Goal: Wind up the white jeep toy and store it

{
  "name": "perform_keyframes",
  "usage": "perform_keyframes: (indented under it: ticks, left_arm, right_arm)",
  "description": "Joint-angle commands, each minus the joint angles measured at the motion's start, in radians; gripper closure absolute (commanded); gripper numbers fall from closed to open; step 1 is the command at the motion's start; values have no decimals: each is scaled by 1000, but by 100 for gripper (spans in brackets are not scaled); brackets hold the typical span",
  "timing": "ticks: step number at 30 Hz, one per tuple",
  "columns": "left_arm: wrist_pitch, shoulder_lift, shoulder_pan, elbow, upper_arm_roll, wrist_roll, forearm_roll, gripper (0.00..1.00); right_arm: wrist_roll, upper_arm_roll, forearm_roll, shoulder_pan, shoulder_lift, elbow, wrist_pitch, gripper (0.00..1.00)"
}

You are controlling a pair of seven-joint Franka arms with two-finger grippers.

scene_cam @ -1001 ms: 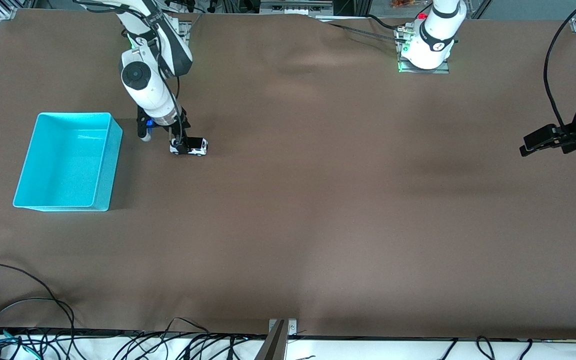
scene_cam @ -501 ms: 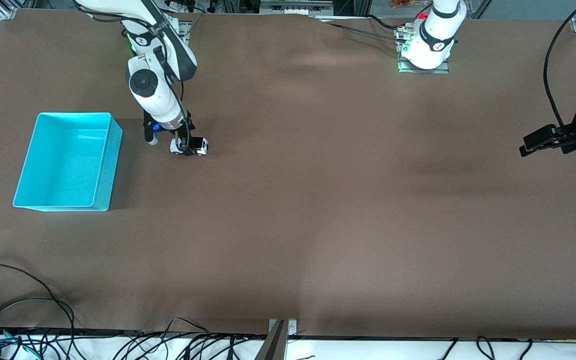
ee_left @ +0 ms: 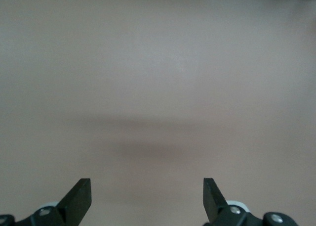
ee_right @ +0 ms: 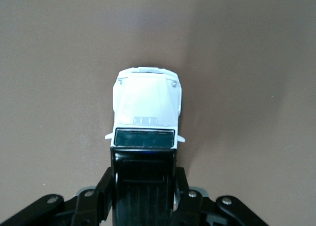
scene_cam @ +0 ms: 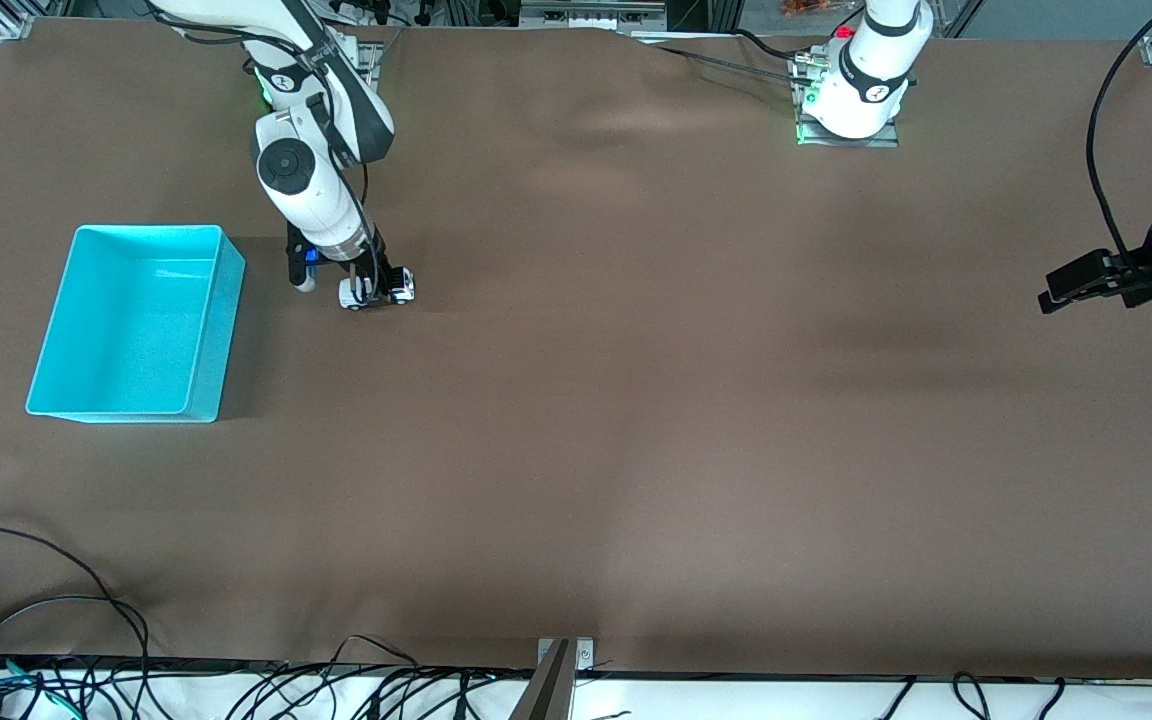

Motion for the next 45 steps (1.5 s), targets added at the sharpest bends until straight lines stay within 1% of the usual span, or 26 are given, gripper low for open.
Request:
perform_keyframes:
  ticks: [1, 10, 17, 23, 30, 35, 37, 41, 45]
  left_arm:
    - [-10, 3, -5, 6, 9, 16, -29, 0]
    - [-10, 3, -6, 6, 10, 15, -29, 0]
    - [-10, 3, -6, 6, 9, 15, -29, 0]
    - [-10, 2, -8, 8, 9, 12, -29, 0]
    - [-10, 2, -8, 8, 9, 12, -29, 0]
    - [-10, 2, -8, 8, 9, 12, -29, 0]
    - [-10, 2, -8, 8, 9, 12, -29, 0]
    - [-10, 2, -8, 8, 9, 12, -31, 0]
    - [-10, 2, -8, 8, 9, 12, -29, 0]
  right_arm:
    - [12, -3, 11, 9, -35, 1, -10, 100]
    - [-43, -6, 8, -7, -167, 9, -135, 100]
    - [-173, -6, 6, -62, -212, 50, -204, 100]
    - [-368, -4, 9, -118, -270, 64, -297, 100]
    - [-642, -4, 17, -191, -285, 142, -498, 100]
    - [-848, -12, 22, -263, -322, 152, -583, 100]
    - [-926, -32, 29, -275, -327, 155, -604, 100]
    - [-1078, -102, 37, -278, -333, 155, -624, 100]
    - [-1215, -141, 35, -307, -333, 158, -644, 100]
